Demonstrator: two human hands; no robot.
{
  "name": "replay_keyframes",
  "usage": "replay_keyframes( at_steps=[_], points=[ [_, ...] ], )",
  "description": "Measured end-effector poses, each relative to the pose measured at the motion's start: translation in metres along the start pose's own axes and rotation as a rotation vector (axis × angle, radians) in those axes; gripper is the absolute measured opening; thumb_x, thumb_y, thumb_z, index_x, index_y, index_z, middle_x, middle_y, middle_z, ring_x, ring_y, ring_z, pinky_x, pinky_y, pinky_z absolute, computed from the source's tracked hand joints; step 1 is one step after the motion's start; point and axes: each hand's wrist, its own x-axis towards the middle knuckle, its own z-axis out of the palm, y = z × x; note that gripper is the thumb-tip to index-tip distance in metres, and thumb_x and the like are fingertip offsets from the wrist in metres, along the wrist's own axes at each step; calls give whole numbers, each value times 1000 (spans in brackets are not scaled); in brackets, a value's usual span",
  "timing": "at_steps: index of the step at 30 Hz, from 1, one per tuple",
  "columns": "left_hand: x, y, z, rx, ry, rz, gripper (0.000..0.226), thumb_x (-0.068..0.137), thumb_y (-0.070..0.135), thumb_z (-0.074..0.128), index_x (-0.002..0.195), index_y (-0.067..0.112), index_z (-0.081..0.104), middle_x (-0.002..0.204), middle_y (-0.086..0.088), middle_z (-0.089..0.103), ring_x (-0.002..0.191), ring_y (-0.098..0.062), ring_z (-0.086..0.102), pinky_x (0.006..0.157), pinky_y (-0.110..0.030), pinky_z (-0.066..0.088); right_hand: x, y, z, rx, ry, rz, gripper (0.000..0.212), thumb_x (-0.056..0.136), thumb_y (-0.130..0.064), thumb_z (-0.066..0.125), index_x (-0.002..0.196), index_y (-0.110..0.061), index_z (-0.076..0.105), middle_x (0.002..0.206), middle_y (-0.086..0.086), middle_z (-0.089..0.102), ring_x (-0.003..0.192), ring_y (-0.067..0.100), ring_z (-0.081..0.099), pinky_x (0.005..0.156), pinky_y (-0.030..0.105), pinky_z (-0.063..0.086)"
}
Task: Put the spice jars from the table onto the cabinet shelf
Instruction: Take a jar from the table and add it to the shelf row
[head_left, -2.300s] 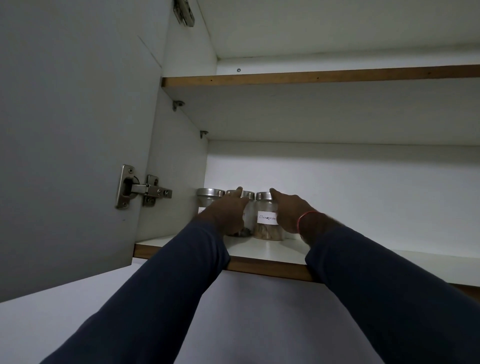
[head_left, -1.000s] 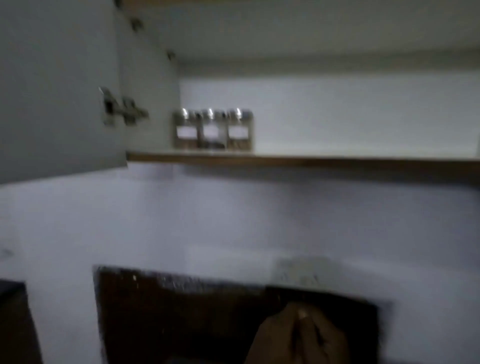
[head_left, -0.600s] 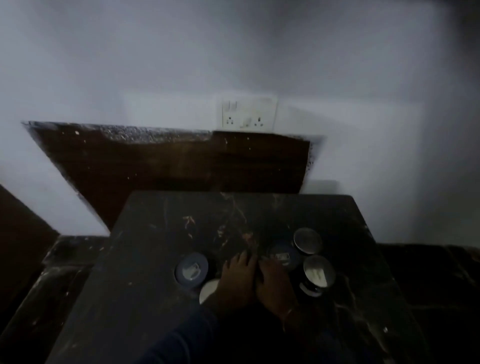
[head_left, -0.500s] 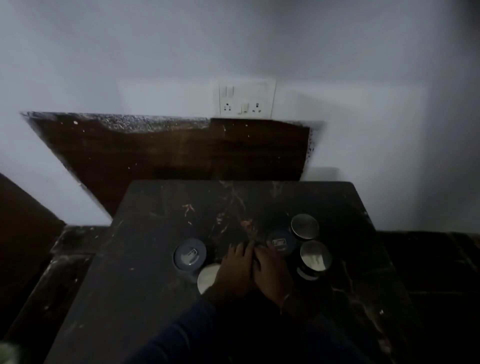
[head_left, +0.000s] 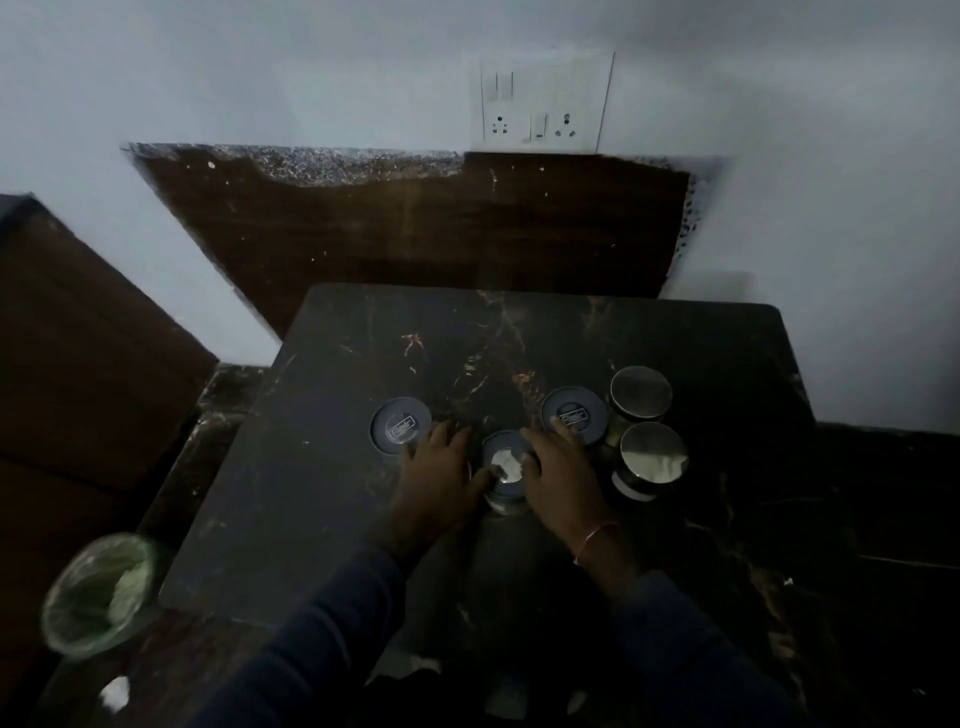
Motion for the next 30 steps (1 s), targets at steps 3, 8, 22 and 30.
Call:
replay_keyframes(
  at_steps=[3, 8, 22, 30],
  points=[
    [-41, -41, 42, 120, -55, 192, 72, 84, 64, 29, 135, 17, 50, 134, -5, 54, 125, -24, 48, 106, -41, 33, -6, -13, 7, 87, 112, -28, 36, 95, -14, 51, 130, -10, 59, 139, 7, 55, 143, 23, 29, 117, 35, 25],
    [-50, -50, 58, 133, 39, 288, 57, 85, 52, 43, 127, 16, 56, 131, -8, 57, 125, -28, 50, 110, -52, 31, -26, -24, 35, -63, 1, -44, 41, 95, -21, 49, 135, -12, 54, 148, 5, 45, 144, 22, 28, 118, 30, 9],
    [-50, -60, 66, 248, 152, 533, 53, 87, 42, 42, 132, 16, 55, 140, -11, 53, 133, -31, 45, 107, -56, 23, -23, 52, -47, 86, 341, 526, 75, 67, -37, 83, 131, -16, 50, 129, 18, 54, 122, 35, 52, 97, 39, 45],
    [-49, -65, 56, 144, 1, 542, 64, 87, 46, 50, 145, 22, 36, 156, -11, 28, 146, -31, 20, 116, -52, 11, -60, 11, -9, 166, 244, 521, 72, 61, -50, 75, 126, -33, 51, 122, 4, 54, 110, 23, 56, 90, 42, 51]
  ],
)
